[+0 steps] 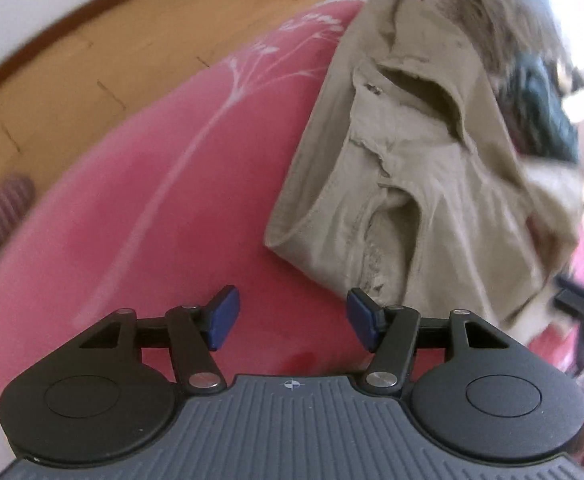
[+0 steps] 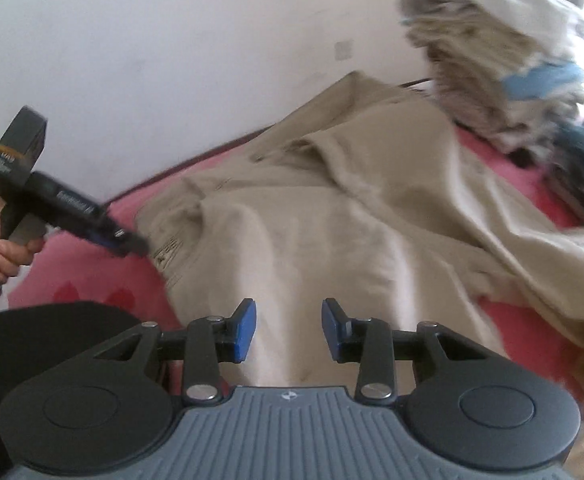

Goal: Fold clothes

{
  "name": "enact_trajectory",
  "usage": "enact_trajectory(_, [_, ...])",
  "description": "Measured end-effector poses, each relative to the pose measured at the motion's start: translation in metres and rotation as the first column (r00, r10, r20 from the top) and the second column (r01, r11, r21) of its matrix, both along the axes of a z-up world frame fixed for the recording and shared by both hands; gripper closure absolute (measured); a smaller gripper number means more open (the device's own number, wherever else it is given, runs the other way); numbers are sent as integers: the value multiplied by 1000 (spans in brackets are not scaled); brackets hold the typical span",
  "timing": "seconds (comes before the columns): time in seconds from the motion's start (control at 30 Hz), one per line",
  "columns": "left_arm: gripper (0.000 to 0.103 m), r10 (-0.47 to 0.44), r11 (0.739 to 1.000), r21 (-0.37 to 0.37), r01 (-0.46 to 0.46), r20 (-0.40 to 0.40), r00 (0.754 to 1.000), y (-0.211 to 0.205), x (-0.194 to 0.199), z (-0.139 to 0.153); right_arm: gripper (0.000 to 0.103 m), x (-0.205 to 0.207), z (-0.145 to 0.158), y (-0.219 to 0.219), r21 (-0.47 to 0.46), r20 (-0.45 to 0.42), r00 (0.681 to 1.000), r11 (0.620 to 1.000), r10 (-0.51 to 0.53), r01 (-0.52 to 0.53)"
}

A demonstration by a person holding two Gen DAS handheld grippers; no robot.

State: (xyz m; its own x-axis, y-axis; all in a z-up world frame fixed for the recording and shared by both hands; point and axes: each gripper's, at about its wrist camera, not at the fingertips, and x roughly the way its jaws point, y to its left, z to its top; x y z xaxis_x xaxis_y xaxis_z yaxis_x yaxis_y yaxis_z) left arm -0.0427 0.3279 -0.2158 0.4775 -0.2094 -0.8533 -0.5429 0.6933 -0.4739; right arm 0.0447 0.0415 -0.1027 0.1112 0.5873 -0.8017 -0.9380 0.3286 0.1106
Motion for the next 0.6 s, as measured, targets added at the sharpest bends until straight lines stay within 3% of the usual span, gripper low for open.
enact_trajectory(0.13, [28, 110, 994, -1, -110, 89, 990, -9, 0, -8, 64, 3, -5, -7, -19, -8, 998, 998, -59, 59])
enact_trajectory(0.27, [34, 192, 981, -28, -190, 161, 968, -10, -1, -3, 64, 9, -4, -40, -62, 54, 984, 983, -171, 174])
enact_trajectory(0.37, [38, 188, 982, -40, -184, 198, 962, -11, 2, 2, 63, 34, 6, -81, -43, 16, 935, 934, -356, 356])
enact_trajectory(0.47, [43, 128, 992, -40, -124, 119, 985, -16, 8, -7, 60, 62, 16, -134, -13, -100, 810, 815, -578, 580])
enact_trajectory(0.5, [49, 134, 990, -51, -130, 90, 987, -16, 8, -11, 59, 69, 17, -154, -5, -142, 751, 759, -645, 651])
enact_trajectory(0.6, [49, 169, 984, -64, -165, 79, 982, -17, 9, -10, 49, 85, 13, -212, 4, -286, 531, 554, -797, 833])
